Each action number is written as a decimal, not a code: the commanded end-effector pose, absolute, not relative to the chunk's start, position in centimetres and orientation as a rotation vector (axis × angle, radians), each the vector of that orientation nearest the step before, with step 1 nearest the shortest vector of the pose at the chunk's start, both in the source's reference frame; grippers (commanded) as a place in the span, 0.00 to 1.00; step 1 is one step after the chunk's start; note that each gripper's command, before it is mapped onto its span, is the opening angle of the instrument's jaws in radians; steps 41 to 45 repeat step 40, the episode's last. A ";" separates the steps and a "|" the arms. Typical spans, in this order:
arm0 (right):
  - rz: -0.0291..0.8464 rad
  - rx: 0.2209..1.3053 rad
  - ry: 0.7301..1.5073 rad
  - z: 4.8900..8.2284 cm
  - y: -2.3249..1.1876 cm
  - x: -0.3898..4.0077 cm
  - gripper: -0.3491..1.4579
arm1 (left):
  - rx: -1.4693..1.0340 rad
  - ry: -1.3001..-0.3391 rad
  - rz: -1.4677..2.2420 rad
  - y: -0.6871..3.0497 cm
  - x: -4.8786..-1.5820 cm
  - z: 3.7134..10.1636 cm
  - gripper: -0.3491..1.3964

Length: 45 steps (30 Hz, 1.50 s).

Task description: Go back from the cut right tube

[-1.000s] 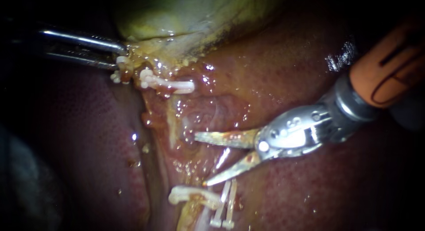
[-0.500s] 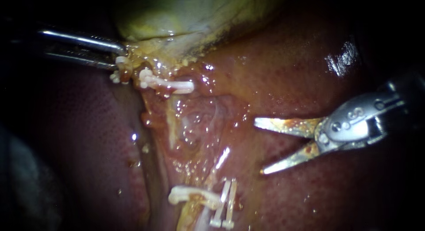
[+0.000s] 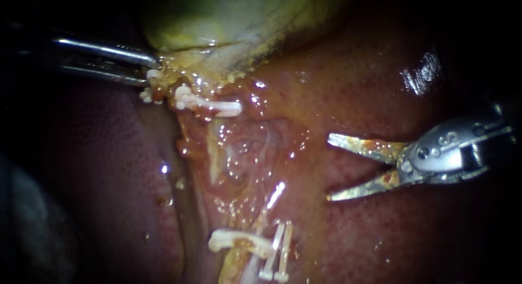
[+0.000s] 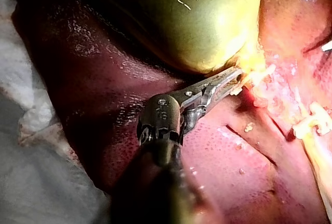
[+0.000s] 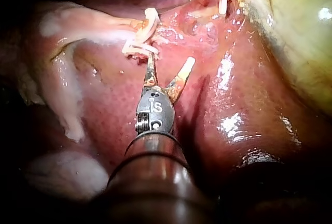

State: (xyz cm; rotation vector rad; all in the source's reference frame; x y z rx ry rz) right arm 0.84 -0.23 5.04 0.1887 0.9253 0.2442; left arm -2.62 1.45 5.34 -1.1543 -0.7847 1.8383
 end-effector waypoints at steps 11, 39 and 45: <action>0.237 0.196 0.930 5.05 -0.22 0.81 0.99 | -1.153 -0.758 1.842 1.44 -2.82 5.60 0.00; 0.233 0.198 0.932 5.07 -0.21 0.72 0.99 | -1.163 -0.790 1.860 1.36 -3.17 5.83 0.00; 0.232 0.200 0.934 5.07 -0.21 0.72 0.99 | -1.163 -0.791 1.861 1.36 -3.17 5.83 0.00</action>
